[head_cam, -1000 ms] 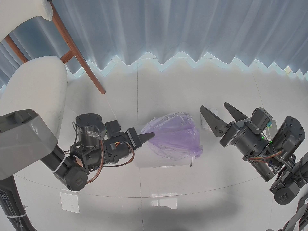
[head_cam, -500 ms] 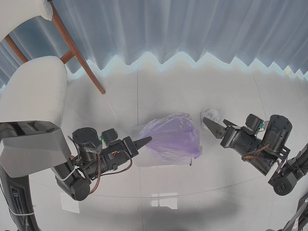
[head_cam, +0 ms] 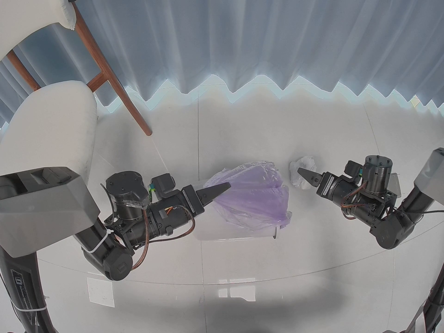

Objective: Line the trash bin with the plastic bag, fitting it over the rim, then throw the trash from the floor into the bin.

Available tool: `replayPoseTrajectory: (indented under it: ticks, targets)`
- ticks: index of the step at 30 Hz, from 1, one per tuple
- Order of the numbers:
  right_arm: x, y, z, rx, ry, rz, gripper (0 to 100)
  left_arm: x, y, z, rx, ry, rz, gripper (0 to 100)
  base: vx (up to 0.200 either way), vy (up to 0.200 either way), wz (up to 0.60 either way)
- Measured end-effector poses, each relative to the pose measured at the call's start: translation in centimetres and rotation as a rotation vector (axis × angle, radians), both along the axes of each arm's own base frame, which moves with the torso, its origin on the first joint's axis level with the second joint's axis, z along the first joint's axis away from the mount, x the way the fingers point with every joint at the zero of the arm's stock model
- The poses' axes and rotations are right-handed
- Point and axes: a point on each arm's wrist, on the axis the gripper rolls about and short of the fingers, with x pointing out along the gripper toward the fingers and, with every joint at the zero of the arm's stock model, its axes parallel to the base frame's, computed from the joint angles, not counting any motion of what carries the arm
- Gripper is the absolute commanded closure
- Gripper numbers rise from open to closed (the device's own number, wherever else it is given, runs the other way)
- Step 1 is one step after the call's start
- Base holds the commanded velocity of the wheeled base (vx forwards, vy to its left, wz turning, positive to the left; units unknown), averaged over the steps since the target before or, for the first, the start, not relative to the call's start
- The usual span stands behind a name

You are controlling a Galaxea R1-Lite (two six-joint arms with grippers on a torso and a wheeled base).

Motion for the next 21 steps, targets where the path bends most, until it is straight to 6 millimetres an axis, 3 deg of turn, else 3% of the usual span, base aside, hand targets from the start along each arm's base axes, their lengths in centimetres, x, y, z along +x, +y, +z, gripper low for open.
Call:
replayPoseTrajectory:
  ticks: [12,21]
  targets:
    - [5.6,0.2,-3.6,0.055,0.028,0.169,0,-0.3,1.6,3.5,-0.026,-0.046,0.028,0,0.000,0.000,0.00]
    - [6.2,1.0,-5.4,0.074,0.063,0.289,0,-1.5,2.5,5.3,0.004,-0.005,0.032,0,0.000,0.000,0.00]
